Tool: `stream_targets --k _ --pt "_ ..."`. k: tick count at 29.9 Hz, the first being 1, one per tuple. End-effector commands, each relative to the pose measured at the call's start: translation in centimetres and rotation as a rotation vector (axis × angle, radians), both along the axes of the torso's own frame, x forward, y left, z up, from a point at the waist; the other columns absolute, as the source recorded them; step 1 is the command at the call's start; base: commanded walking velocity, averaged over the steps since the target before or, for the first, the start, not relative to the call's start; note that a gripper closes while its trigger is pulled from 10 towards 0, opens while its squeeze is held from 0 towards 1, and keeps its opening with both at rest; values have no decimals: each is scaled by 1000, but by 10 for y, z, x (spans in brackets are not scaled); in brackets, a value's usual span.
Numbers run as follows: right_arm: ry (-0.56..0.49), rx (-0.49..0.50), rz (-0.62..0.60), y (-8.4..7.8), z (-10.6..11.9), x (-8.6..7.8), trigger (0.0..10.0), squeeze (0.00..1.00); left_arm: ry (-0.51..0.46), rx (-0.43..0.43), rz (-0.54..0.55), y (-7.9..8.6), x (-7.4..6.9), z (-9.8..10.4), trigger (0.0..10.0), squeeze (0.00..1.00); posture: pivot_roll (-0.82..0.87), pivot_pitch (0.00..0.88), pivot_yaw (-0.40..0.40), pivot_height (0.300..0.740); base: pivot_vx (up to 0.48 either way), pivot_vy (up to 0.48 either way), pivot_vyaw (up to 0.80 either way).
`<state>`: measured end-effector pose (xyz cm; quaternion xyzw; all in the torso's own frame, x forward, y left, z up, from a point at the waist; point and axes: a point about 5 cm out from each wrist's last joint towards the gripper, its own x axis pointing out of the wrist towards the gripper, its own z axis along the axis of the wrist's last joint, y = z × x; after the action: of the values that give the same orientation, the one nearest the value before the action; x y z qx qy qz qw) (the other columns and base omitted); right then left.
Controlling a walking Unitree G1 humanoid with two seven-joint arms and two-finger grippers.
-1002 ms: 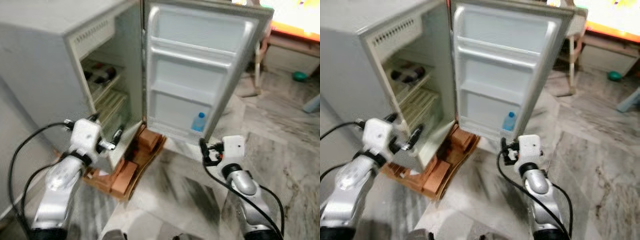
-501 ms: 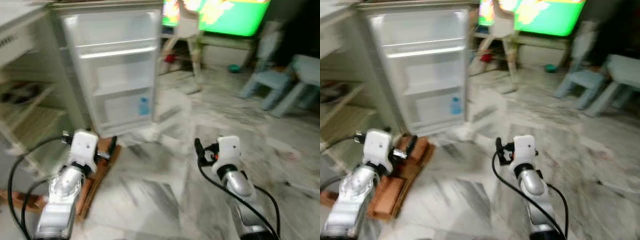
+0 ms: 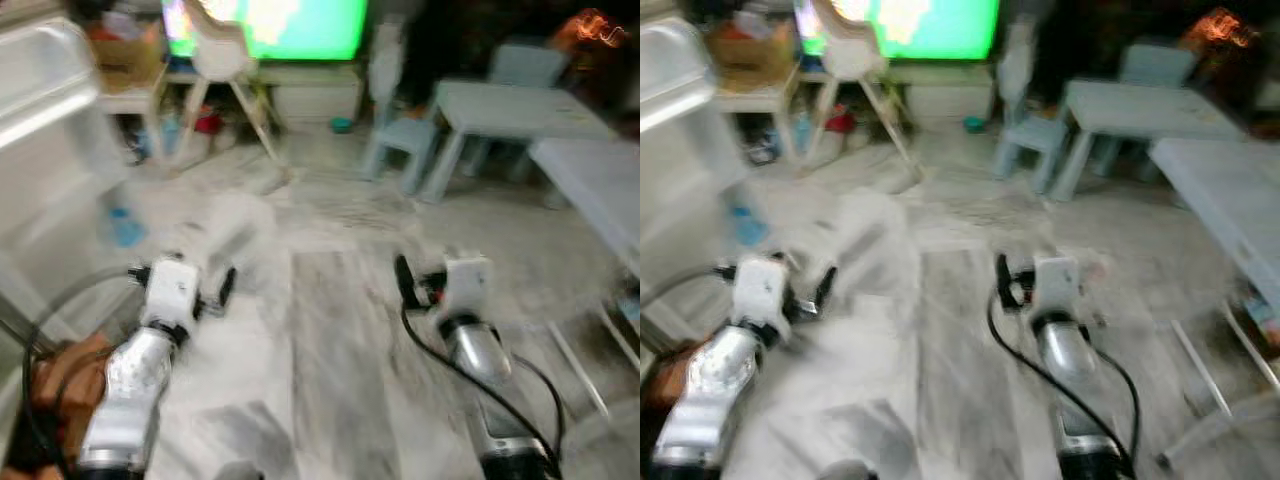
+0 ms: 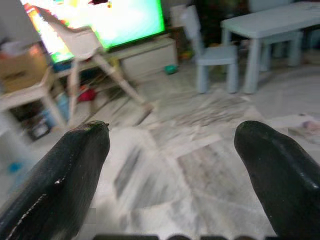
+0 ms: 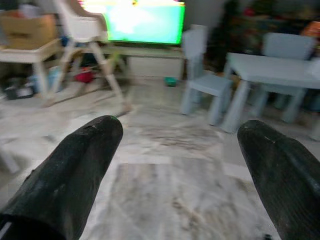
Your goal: Restocking fridge
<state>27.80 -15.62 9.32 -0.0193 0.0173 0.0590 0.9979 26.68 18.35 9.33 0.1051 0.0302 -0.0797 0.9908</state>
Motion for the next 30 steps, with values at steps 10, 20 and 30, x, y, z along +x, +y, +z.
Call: stream_targets --k 10,20,30 --pt "-82 -17 -41 -10 15 1 10000 0 -28 -22 -25 -11 7 2 10000 0 11 0 -31 740 480 0 -800" --pt "-99 -31 -38 -10 17 2 10000 0 -63 -44 -41 -15 10 6 10000 0 6 0 -30 740 480 0 -800" --pt "-123 -29 -17 -7 21 3 10000 0 -75 -50 -53 -18 12 6 10000 0 -1 0 -32 740 480 0 -800"
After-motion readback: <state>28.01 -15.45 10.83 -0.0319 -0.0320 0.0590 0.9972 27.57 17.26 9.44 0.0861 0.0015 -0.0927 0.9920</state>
